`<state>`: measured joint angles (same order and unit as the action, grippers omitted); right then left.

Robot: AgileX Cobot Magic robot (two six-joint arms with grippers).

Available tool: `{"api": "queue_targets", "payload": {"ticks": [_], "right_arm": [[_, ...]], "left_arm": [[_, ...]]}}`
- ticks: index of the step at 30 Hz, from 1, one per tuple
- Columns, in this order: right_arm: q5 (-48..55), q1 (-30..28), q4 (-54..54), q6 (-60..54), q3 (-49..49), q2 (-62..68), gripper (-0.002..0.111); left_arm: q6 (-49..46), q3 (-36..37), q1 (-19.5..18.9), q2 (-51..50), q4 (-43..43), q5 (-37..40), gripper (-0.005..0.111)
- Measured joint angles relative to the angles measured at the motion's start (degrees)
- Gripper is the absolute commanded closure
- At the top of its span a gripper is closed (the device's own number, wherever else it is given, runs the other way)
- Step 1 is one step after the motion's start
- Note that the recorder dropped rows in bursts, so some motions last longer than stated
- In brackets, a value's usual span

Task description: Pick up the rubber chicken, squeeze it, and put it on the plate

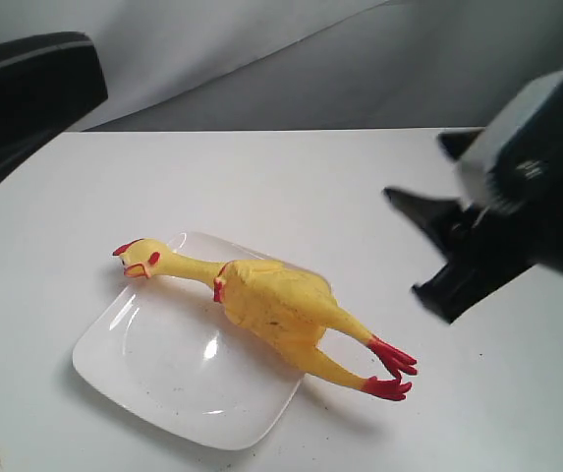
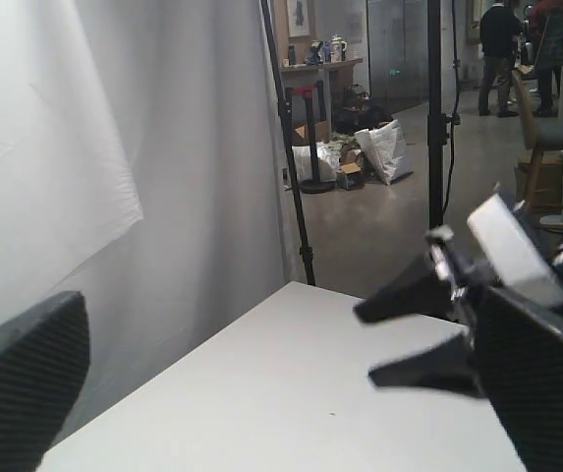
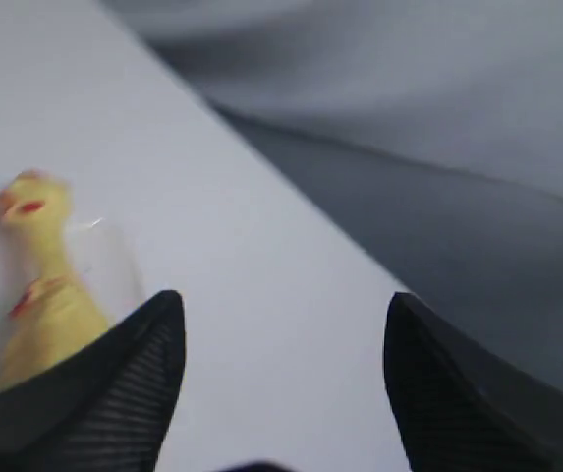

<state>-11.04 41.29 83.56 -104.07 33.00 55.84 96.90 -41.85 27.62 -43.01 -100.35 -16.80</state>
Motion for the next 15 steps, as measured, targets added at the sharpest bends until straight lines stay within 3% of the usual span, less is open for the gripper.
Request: {"api": "queue_targets", "payload": {"ticks": [3,5,10,15], "right_arm": [[-3.2,0.0,3.1,0.1,0.0,-8.7,0.058],[-2.1,0.0,5.8,0.1,0.0,-14.3,0.068],[8.6,0.0,10.2,0.1,-0.3,-25.5,0.106],[16.8,0.0,10.9,0.1,-2.0,-32.9,0.108]], "left_arm": [[0.0,0.0,0.0,0.0,0.0,0.0,0.004],[0.0,0.0,0.0,0.0,0.0,0.0,0.004],[0.0,0.0,0.0,0.0,0.0,0.0,0.004],[0.0,0.0,0.0,0.0,0.0,0.0,0.004]]}}
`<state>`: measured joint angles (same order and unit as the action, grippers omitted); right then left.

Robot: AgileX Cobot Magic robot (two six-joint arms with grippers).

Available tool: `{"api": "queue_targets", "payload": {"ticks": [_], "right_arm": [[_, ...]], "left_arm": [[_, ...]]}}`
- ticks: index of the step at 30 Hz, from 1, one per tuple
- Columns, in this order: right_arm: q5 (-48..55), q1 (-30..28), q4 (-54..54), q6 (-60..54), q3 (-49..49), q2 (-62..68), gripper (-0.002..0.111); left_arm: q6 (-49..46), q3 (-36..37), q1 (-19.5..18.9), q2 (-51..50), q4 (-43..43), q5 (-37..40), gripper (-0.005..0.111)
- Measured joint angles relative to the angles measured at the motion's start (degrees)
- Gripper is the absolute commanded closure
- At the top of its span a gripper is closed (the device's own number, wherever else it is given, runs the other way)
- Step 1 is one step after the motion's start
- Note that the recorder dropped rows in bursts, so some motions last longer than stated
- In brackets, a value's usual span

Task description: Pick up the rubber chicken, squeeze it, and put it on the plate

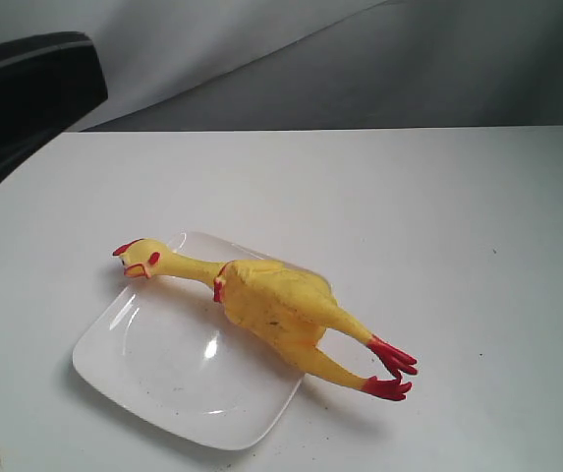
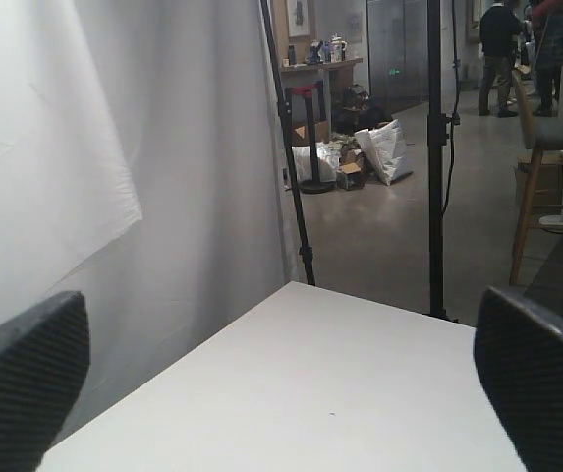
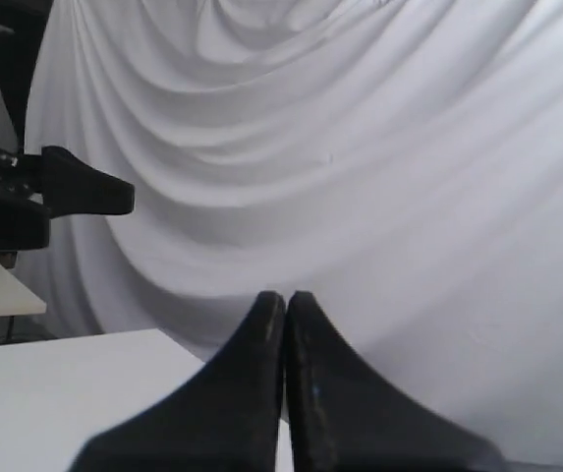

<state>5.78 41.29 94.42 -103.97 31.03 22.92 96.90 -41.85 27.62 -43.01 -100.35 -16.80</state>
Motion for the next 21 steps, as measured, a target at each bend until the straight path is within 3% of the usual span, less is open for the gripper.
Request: {"api": "queue_targets", "payload": {"ticks": [21], "right_arm": [[0.4,0.0,0.0,0.0,-1.5,-6.5,0.108]], "left_arm": [[0.0,0.0,0.0,0.0,0.0,0.0,0.004]]}}
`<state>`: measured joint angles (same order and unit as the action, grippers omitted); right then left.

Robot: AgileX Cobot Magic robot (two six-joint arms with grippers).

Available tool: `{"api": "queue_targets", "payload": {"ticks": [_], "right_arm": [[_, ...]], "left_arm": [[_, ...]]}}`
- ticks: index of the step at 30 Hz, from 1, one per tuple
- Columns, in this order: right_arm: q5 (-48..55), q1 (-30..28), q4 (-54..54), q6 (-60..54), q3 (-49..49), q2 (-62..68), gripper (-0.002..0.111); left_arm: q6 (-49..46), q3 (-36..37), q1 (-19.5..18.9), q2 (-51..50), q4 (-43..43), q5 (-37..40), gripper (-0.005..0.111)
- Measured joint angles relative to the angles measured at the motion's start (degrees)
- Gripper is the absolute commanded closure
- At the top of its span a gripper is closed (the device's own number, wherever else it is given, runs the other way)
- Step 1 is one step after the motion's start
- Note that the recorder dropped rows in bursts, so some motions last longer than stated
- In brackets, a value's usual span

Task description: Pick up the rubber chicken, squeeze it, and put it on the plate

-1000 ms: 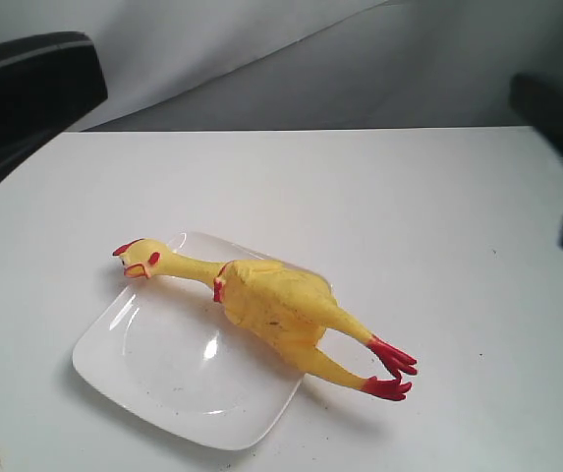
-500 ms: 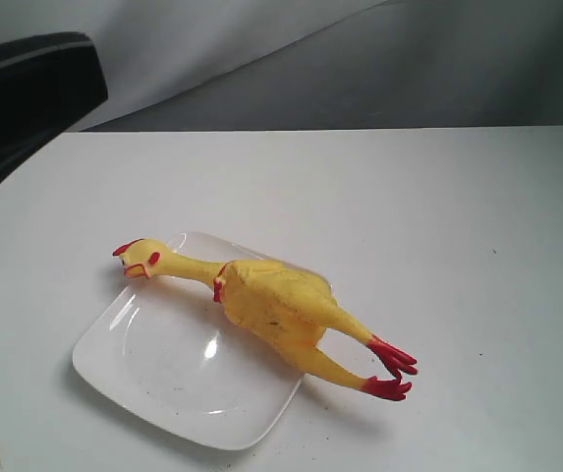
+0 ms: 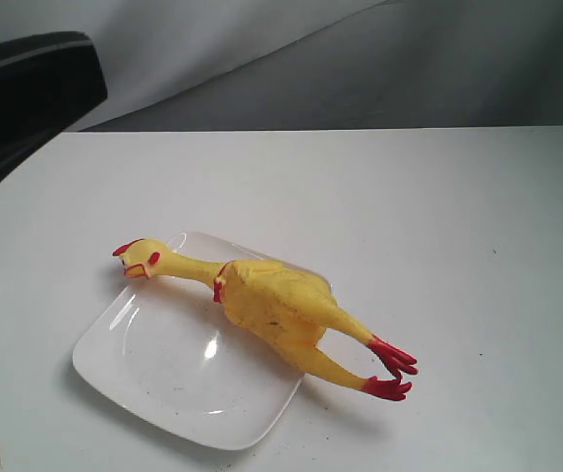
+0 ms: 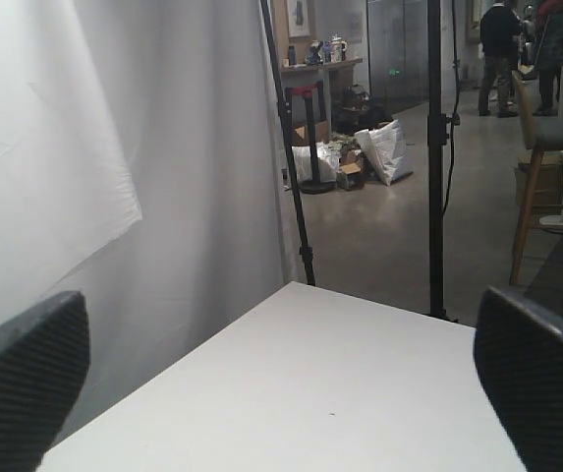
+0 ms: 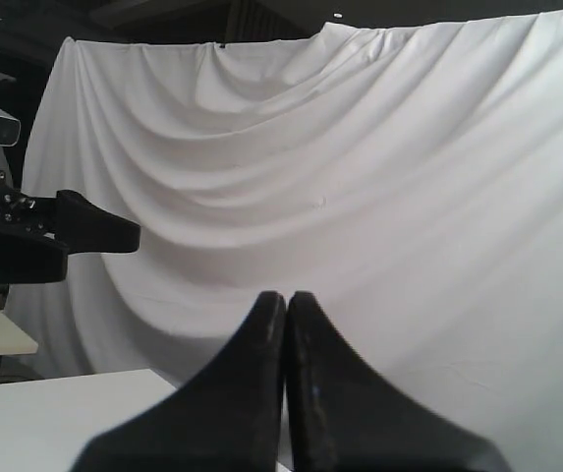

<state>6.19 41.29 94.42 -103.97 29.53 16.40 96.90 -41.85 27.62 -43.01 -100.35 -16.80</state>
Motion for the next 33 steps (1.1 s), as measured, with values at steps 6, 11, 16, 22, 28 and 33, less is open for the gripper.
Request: {"api": "queue_targets", "payload": {"ticks": [6,11,16,22,28,33], "right_arm": [[-3.1,-0.9,1.9,1.6,-0.5,-1.5,0.108],[-5.3,-12.8,-12.1,18.6,-5.1,-7.7,0.108],[8.8,-29.5,-54.9,65.0,-7.8,-12.9,0.108],[23.6,-39.1,-68.0,75.7,-8.4,-15.9,0.108],[24.2,-40.4,-80.5,88.0,-8.4,-16.2,0.108],[23.4,-40.6,-91.4,99.2,-9.9,-16.2,0.108]], "left_arm": [[0.0,0.0,0.0,0.0,0.0,0.0,0.004],[0.0,0.0,0.0,0.0,0.0,-0.1,0.004],[0.0,0.0,0.0,0.0,0.0,-0.1,0.004],[0.0,0.0,0.0,0.0,0.0,-0.1,0.004],[0.0,0.0,0.0,0.0,0.0,-0.1,0.004],[0.0,0.0,0.0,0.0,0.0,-0.1,0.004]]}}
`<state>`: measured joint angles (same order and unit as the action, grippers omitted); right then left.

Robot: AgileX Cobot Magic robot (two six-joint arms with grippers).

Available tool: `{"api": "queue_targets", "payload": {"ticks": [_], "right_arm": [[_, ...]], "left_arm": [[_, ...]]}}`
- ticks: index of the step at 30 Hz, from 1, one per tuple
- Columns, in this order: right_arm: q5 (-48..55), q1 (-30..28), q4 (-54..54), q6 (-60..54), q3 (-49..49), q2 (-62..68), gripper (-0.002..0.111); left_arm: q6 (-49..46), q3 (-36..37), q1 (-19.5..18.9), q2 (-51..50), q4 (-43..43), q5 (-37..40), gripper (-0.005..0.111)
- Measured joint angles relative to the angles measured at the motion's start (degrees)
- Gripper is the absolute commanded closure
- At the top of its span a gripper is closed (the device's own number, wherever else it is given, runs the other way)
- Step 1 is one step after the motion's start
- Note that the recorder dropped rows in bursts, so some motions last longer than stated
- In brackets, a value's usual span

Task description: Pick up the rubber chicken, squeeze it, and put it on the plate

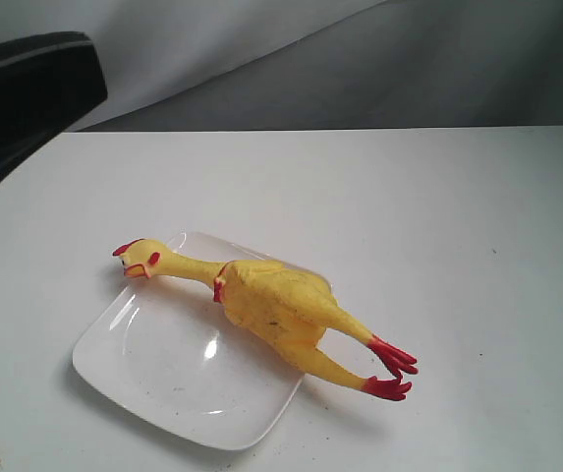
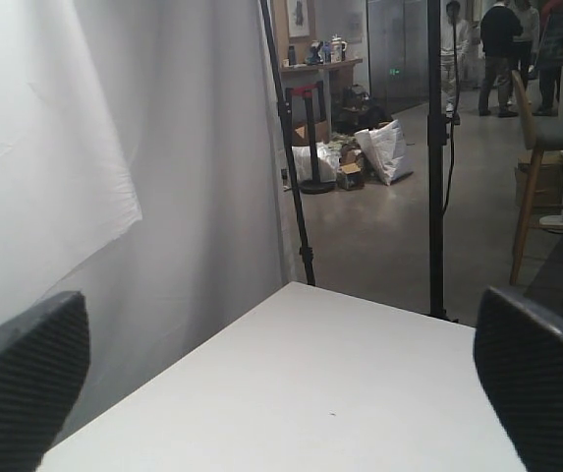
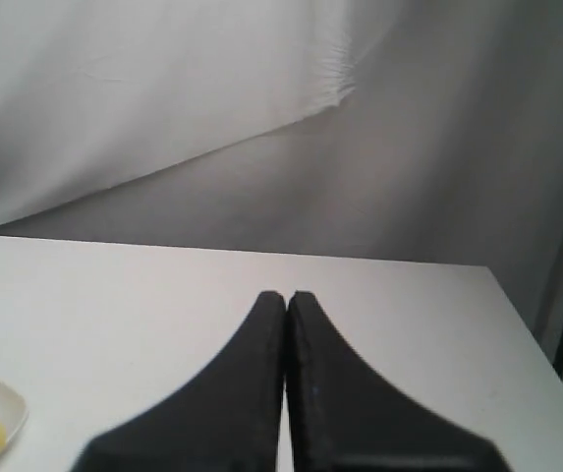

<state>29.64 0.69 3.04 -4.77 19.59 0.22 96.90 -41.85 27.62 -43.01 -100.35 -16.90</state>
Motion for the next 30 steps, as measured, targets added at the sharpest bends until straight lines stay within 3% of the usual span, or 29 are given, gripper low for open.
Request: {"api": "queue_targets", "payload": {"ticks": [15,30], "right_arm": [[-14.1,0.0,-1.8,2.9,-18.7,0.0,0.108],[-10.6,0.0,-1.9,2.9,-19.4,0.0,0.108]], "left_arm": [[0.0,0.0,0.0,0.0,0.0,0.0,0.004],[0.0,0.0,0.0,0.0,0.0,0.0,0.004]]}}
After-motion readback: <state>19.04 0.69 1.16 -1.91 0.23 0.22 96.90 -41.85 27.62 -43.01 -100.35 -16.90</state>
